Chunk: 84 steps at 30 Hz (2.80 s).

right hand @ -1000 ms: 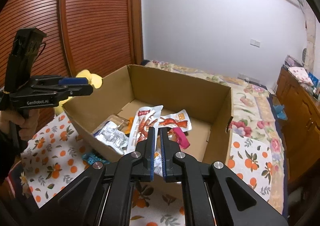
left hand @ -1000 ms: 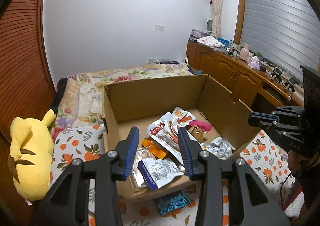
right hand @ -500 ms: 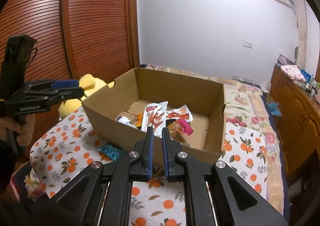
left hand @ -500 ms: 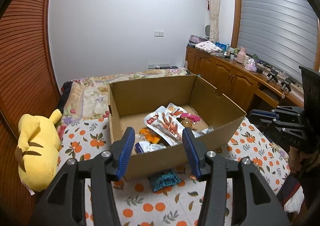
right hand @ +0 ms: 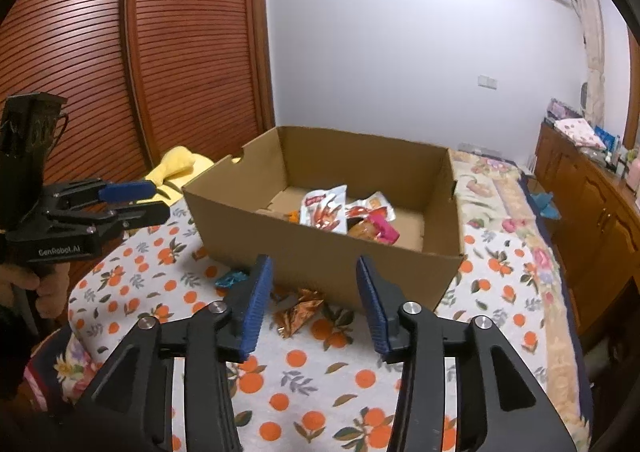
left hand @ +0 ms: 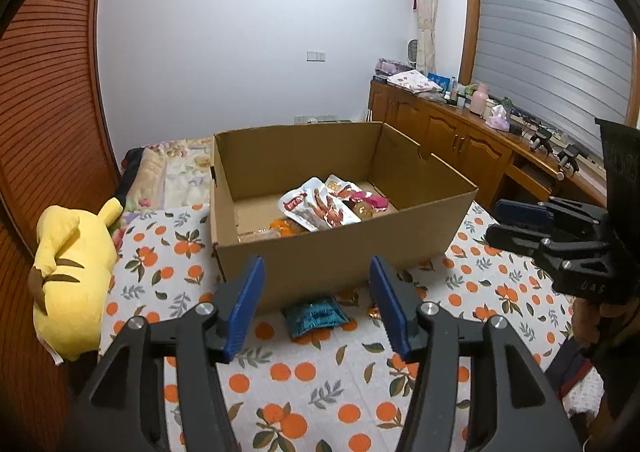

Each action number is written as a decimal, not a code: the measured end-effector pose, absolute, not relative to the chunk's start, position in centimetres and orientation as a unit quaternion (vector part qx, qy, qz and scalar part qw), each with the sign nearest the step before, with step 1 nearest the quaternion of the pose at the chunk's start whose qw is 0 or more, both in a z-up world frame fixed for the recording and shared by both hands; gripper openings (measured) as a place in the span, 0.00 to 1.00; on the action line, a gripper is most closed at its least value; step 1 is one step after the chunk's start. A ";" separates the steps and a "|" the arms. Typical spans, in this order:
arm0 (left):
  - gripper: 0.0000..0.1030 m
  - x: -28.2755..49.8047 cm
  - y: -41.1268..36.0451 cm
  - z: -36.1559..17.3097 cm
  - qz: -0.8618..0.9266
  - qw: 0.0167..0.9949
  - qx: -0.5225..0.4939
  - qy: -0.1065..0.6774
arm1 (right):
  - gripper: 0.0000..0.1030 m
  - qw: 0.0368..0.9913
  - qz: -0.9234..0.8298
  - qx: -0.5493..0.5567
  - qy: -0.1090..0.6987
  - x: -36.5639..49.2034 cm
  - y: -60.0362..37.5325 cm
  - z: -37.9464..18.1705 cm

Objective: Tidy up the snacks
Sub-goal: 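Move both tools toward the teal packet and copper-foil wrapper beside the box, then grasp the teal foil packet with left tool while right tool grasps the copper-foil wrapper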

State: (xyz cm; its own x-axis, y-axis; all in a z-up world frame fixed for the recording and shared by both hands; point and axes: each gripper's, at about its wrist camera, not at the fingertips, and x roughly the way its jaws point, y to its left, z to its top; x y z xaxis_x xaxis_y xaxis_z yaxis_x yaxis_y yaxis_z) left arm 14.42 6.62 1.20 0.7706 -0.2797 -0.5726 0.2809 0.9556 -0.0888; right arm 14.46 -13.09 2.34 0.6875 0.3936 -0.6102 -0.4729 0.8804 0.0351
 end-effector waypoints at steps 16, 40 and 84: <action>0.72 14.6 7.4 -2.9 -0.135 0.936 -0.002 0.325 | 0.53 0.888 0.234 -0.064 0.391 17.3 -9.5 -5.0; 0.71 16.1 7.7 -6.9 -0.134 0.924 -0.017 0.357 | 0.34 0.860 0.198 -0.043 0.468 21.8 -8.6 -10.2; 0.35 21.2 1.8 -11.7 -0.136 0.895 0.019 0.425 | 0.28 0.875 0.237 -0.019 0.422 14.7 -13.0 -8.2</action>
